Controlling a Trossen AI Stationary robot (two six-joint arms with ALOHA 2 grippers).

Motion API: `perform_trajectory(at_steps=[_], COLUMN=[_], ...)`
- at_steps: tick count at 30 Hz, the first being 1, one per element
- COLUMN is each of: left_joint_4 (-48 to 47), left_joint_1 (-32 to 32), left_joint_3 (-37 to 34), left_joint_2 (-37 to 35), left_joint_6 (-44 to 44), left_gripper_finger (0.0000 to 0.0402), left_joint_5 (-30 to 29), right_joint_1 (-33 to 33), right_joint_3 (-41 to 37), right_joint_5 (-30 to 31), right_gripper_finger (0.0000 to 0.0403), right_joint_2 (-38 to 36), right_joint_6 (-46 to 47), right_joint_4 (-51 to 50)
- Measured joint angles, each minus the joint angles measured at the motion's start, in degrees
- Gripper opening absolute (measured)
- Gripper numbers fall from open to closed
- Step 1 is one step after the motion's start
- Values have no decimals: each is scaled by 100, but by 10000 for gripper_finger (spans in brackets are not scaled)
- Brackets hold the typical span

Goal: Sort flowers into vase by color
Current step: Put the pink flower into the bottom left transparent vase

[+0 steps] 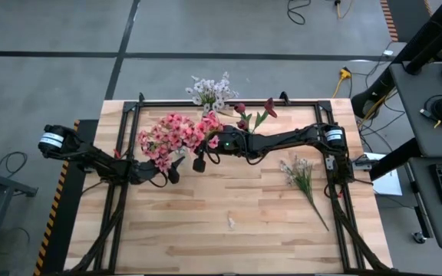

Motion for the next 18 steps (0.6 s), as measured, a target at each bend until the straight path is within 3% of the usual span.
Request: perform_trajectory(at_steps=[18], left_joint_4=[9], left_joint_1=[-2], left_joint_3=[2], left_joint_2=[0], left_joint_6=[42], left_gripper_finger=[223], left_joint_5=[35], right_joint_1=[-19], right_joint_3=[0], right_joint_5=[-248], right_gripper_finger=[13], right_joint_2=[2], right_joint_6=[-37], right_joint_4=[-15])
